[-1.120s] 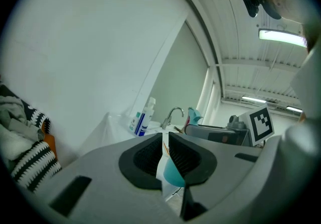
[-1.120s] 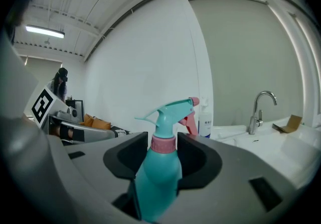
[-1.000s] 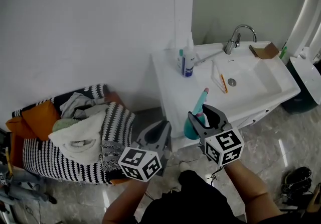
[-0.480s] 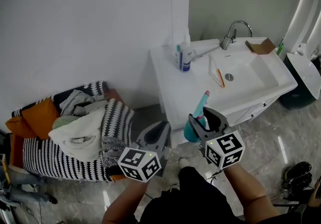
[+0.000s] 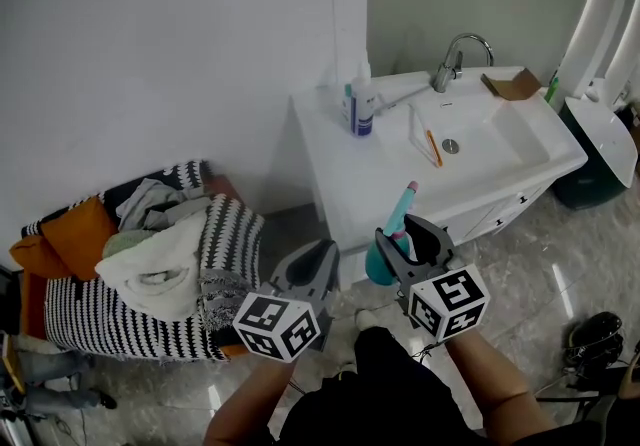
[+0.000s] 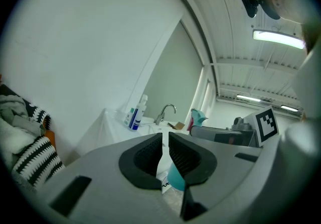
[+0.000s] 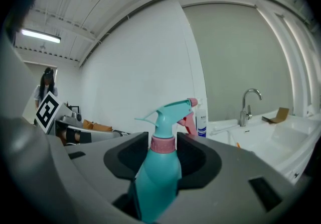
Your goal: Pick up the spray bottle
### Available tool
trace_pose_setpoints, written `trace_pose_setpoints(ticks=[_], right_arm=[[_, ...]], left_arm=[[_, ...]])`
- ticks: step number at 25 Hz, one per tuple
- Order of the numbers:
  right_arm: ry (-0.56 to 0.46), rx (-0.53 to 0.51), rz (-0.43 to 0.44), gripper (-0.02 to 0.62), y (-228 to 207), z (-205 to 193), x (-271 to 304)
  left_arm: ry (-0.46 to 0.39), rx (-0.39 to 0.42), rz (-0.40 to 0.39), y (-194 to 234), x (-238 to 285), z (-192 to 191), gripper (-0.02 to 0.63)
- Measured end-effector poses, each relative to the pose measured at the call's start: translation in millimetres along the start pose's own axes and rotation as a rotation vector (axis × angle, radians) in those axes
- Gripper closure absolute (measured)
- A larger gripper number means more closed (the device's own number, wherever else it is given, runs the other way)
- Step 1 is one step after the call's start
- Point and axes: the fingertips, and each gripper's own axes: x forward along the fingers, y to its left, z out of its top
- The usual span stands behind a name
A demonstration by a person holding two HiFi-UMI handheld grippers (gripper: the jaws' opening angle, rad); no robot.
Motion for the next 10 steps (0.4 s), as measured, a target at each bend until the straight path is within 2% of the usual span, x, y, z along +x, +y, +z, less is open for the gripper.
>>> trace_pose_setpoints(ticks=[10], right_arm=[[-0.011,0.012,-0.007,0.426,0.2,2.5,-1.3]], left_arm=[[0.003,0.001,-0.007,-1.0,-0.7,0.9,0.566]])
